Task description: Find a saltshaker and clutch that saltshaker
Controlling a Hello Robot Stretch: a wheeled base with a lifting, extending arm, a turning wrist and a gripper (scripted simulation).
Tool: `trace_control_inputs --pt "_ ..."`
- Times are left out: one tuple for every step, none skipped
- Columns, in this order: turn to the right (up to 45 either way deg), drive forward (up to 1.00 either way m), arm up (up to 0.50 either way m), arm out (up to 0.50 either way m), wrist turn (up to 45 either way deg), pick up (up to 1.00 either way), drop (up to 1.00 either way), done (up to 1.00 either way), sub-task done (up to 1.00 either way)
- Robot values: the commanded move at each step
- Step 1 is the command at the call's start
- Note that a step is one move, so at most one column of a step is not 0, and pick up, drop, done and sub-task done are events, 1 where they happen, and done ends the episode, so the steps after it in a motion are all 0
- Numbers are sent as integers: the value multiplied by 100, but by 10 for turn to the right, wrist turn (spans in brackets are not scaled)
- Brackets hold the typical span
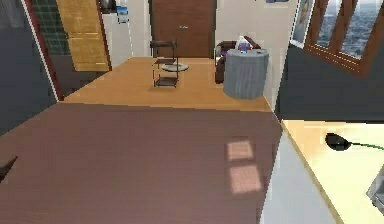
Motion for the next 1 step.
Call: trace_control_inputs --pt "450 0 0 0 0 0 0 0 0"
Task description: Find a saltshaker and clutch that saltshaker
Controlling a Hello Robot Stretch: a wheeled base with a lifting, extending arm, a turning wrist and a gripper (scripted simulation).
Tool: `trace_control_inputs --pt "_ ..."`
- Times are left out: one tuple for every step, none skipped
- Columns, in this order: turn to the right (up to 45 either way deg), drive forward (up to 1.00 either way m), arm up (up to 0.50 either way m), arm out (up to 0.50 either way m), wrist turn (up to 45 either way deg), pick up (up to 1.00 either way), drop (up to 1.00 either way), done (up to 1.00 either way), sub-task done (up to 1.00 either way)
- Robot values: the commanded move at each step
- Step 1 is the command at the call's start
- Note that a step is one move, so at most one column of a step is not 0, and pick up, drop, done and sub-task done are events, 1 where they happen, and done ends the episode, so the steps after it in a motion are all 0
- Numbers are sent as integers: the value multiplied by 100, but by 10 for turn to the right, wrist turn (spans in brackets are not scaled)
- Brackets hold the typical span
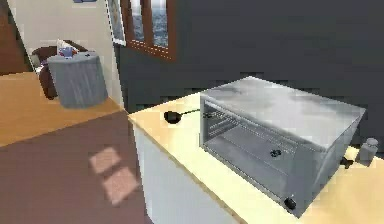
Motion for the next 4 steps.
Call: trace_control_inputs --pt "450 0 0 0 0 0 0 0 0" --pt "450 0 0 0 0 0 0 0 0" --pt "60 0 0 0 0 0 0 0 0" --pt "0 20 0 0 0 0 0 0 0"
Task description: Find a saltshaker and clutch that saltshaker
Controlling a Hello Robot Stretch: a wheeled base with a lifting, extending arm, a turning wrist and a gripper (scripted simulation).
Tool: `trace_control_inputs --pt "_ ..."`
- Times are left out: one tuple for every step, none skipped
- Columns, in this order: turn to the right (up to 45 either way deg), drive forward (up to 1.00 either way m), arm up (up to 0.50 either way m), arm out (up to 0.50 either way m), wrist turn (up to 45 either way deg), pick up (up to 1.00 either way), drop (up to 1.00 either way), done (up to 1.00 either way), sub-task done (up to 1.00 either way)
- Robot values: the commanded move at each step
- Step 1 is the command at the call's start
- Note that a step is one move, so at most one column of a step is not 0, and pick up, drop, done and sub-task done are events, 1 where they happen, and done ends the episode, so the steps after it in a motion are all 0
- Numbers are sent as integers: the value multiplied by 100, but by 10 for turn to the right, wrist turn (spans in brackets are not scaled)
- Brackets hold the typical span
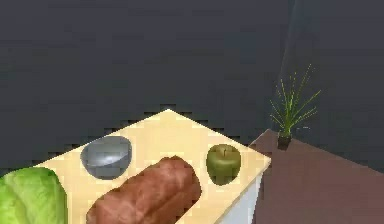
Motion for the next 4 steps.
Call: trace_control_inputs --pt "-450 0 0 0 0 0 0 0 0" --pt "-450 0 0 0 0 0 0 0 0" --pt "-450 0 0 0 0 0 0 0 0" --pt "-150 0 0 0 0 0 0 0 0"
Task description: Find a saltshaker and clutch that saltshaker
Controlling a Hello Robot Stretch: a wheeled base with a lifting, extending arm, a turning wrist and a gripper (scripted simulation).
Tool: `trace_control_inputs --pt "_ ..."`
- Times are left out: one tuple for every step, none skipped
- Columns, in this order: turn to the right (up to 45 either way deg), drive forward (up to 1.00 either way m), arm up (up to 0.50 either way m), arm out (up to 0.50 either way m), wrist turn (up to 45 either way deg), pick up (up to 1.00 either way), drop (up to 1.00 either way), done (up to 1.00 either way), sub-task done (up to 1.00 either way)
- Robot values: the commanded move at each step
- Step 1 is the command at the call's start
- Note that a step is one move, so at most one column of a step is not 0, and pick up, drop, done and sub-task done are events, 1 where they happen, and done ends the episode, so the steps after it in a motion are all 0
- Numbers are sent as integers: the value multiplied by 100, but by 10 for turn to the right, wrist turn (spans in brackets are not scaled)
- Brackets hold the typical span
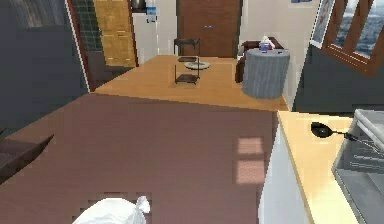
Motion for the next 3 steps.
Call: trace_control_inputs --pt "0 0 50 0 0 0 0 0 0" --pt "0 0 38 0 0 0 0 0 0" --pt "0 0 0 44 0 0 0 0 0"
